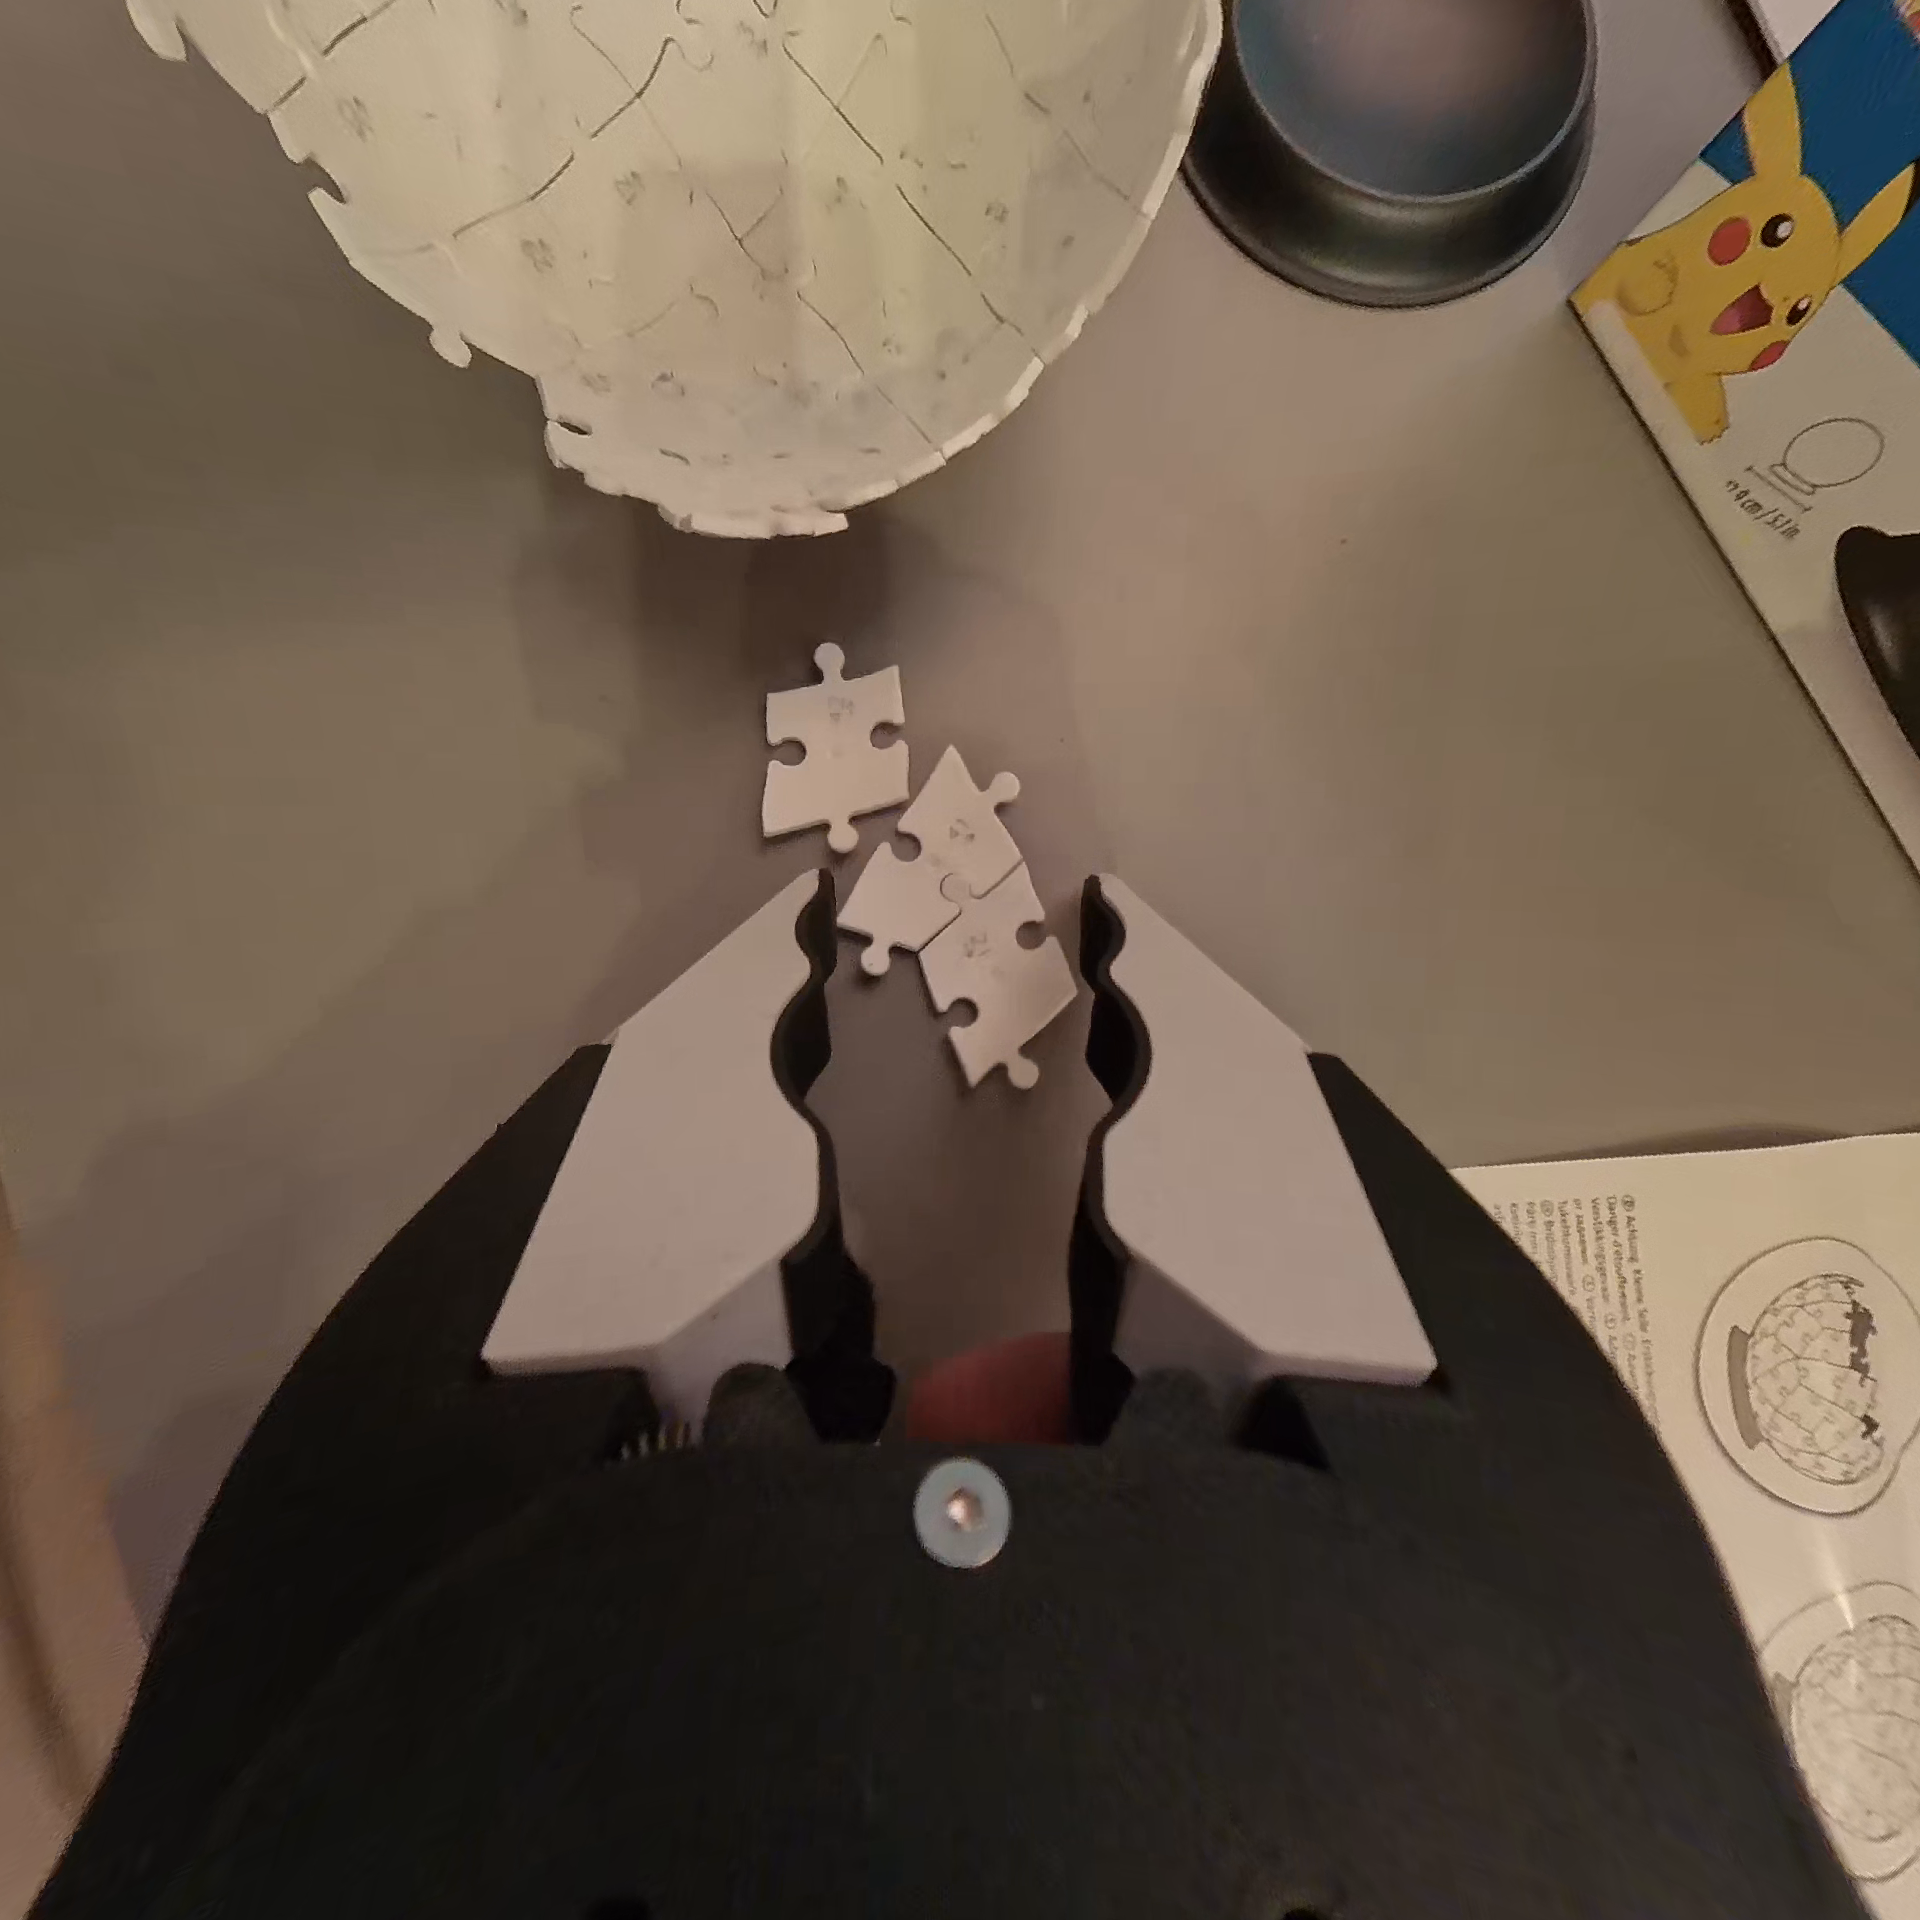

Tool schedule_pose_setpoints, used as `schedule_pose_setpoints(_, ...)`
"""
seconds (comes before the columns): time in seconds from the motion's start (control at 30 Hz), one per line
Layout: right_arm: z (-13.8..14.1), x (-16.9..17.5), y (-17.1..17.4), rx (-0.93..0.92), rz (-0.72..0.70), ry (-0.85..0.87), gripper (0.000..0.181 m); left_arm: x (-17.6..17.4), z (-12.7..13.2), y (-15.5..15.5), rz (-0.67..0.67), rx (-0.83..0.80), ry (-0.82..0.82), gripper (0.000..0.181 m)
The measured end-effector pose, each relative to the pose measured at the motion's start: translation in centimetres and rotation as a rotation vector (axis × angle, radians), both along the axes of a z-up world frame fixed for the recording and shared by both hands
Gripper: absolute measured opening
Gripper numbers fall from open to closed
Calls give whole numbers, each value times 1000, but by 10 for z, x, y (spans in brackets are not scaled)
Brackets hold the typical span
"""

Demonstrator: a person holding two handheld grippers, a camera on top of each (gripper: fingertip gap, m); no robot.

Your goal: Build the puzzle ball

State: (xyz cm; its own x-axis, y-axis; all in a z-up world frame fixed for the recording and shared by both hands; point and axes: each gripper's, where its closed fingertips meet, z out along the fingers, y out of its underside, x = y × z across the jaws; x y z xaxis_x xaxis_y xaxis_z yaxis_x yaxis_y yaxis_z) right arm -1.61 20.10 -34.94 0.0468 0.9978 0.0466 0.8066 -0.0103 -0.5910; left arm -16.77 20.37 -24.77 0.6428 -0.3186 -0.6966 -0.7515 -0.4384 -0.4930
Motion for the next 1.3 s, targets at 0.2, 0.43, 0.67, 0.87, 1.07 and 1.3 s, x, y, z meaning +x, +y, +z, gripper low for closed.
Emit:
schedule_pose_setpoints(0.2,5,2,-5,-35,5,15,48,-3,0,-1,8,-3,-8,2)
schedule_pose_setpoints(0.43,12,-1,-10,-29,50,43,46,-4,0,-1,14,-3,-14,2)
schedule_pose_setpoints(0.67,8,-22,-20,19,132,30,43,-6,0,-2,19,-3,-18,2)
schedule_pose_setpoints(0.87,2,-28,-19,35,152,16,35,-7,0,-1,12,-1,-18,2)
schedule_pose_setpoints(1.07,0,-28,-24,4,164,23,25,-9,1,-1,1,5,-18,2)
schedule_pose_setpoints(1.3,0,-16,-49,-53,272,-14,26,-10,1,-1,-3,13,-23,2)
